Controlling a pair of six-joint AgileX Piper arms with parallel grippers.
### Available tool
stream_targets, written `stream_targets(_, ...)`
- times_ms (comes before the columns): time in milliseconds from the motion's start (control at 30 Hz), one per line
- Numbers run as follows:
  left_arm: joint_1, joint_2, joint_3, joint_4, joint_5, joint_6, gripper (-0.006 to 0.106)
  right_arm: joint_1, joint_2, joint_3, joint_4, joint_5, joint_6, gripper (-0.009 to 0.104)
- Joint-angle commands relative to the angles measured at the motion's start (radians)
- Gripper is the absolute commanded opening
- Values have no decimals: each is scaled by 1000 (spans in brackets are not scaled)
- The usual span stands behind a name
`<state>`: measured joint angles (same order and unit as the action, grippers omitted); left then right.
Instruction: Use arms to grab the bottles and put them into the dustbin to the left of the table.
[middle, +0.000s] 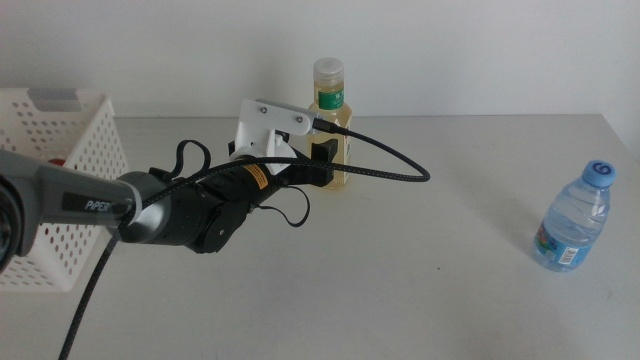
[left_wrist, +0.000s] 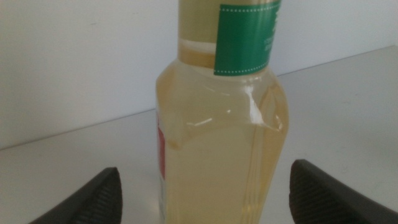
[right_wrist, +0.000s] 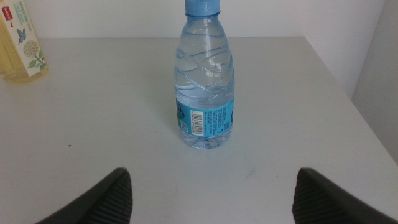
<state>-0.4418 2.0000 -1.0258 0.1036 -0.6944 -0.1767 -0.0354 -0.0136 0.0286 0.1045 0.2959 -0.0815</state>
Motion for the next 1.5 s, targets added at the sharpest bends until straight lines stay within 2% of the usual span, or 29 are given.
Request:
stream_targets(0,1,-25,-63,14,-71,-28,90,-6,-22,-9,-13,-78,-15,66)
stream_targets(367,1,86,-194,81,-65,-90,90,-6,-22,-9,-13,-78,-15,66)
stream_targets(833,2,240,-360,84,-59,-88,90,-6,-22,-9,-13,-78,-15,66)
stream_targets(933,2,264,-392,83,-60,-88,86,-6,-22,-9,-13,-78,-15,66)
stream_targets(1033,2,287,-427,74,-62,-98,73,-6,-22,-9,-13,-78,-15,66)
stream_targets(1167,2,310,-458,81,-70,-165,35,-6,-22,-9,-13,-78,-15,66)
stream_targets(1267,2,292,-460,107,-37,-141,11,-6,-22,-9,-13,-78,-15,66)
stream_targets(1333,2,260,-460,108,32,-116,0,-6,-22,-9,-13,-78,-15,66)
stream_targets(1467,2,155,-460,109,203,-116,-2,-6,-22,-9,-13,-78,-15,66)
